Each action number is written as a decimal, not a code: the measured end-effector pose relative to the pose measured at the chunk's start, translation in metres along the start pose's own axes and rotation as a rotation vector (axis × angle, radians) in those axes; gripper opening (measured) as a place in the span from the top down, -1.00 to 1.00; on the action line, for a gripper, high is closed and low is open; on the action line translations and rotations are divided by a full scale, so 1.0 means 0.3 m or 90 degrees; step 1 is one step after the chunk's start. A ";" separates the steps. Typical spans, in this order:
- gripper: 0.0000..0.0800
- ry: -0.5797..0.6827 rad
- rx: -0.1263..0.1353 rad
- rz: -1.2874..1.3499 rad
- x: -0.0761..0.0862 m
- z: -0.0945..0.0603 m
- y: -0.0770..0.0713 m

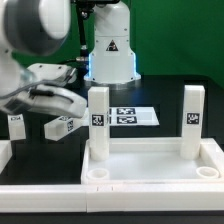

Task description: Assemble desk

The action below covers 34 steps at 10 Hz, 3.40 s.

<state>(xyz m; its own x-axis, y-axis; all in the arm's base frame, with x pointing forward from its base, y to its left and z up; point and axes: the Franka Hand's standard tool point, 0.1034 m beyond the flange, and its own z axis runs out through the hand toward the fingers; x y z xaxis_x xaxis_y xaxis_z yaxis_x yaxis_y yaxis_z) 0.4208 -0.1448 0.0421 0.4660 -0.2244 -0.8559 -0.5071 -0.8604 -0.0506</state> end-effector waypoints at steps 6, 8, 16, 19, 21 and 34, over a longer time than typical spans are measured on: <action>-0.62 -0.047 -0.011 0.004 0.025 0.065 -0.026; -0.62 -0.045 -0.017 0.004 0.056 0.023 -0.026; 0.29 -0.040 -0.022 0.003 0.077 0.063 -0.025; 0.29 -0.026 -0.014 -0.028 -0.007 -0.013 -0.038; 0.29 0.003 -0.003 -0.046 -0.114 -0.127 -0.049; 0.29 0.675 -0.072 -0.224 -0.191 -0.532 -0.289</action>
Offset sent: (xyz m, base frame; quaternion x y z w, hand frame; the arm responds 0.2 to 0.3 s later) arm 0.0000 0.0000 0.0000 0.0000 0.0000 0.0000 1.0000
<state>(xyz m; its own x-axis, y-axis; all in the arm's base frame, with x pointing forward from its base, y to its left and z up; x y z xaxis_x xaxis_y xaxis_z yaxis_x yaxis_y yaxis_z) 0.5538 -0.1303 0.1775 0.9791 -0.1907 0.0704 -0.1823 -0.9770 -0.1106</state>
